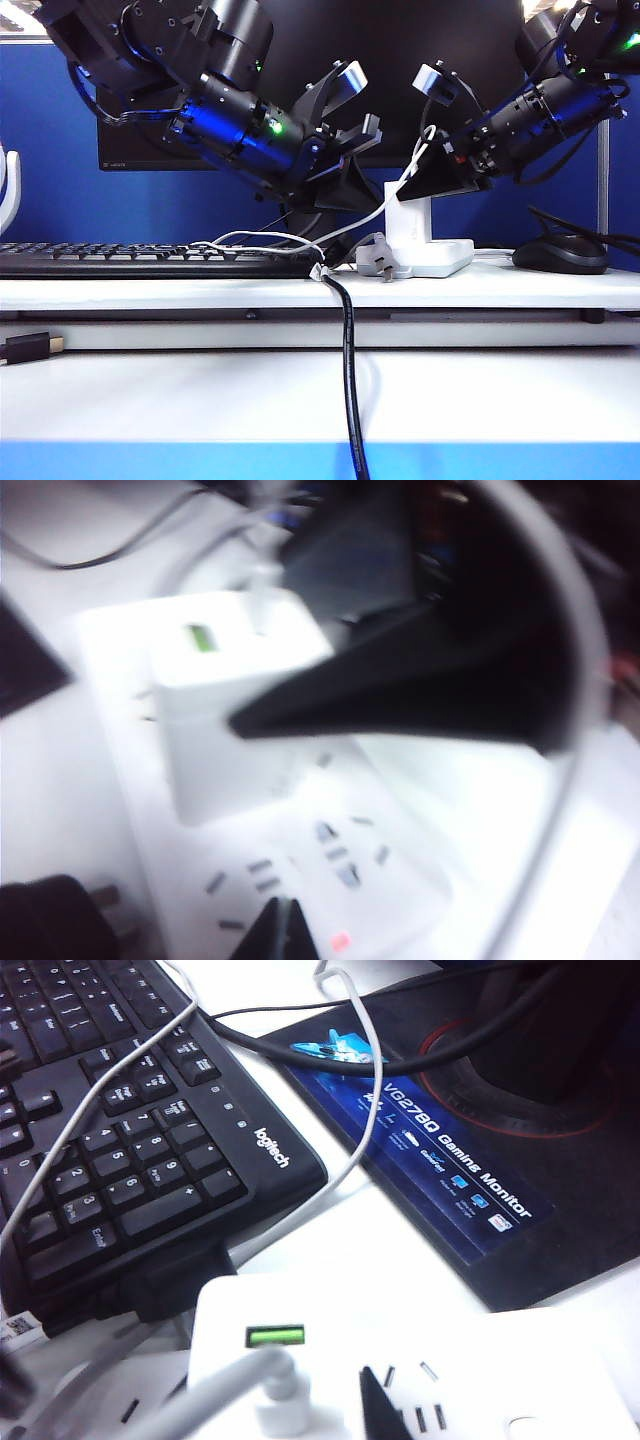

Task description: Unplug the white charger from the socket, then place it next to the socket.

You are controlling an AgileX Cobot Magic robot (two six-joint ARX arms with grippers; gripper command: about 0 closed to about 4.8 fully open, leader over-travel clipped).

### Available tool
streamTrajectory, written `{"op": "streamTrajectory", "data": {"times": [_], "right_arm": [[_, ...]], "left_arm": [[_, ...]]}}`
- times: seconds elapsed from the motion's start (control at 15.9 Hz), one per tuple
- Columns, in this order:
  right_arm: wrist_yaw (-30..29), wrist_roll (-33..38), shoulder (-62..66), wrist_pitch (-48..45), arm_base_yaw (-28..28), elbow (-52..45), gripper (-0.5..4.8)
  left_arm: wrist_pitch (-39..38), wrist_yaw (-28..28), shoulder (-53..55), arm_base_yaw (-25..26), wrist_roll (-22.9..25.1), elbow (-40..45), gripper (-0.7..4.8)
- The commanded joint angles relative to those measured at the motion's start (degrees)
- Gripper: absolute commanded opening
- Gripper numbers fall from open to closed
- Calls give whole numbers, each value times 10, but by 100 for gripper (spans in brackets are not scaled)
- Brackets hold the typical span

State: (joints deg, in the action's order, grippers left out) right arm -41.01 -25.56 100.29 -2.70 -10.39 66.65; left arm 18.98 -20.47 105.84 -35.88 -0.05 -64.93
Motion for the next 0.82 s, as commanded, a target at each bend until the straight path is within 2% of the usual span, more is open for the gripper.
{"op": "streamTrajectory", "data": {"times": [0.06,0.31,0.57,0.82], "right_arm": [[-17,0,-2,-7,-1,2,135],[-26,1,-2,-9,-1,2,135],[-26,1,-2,-9,-1,2,135],[-28,1,-2,-10,-2,2,135]], "left_arm": [[-35,-7,17,-1,-27,-48,-5],[-115,-7,42,-3,-38,-115,-5],[-139,-6,43,-3,-39,-115,-5],[-149,-6,58,-3,-101,-119,-5]]}}
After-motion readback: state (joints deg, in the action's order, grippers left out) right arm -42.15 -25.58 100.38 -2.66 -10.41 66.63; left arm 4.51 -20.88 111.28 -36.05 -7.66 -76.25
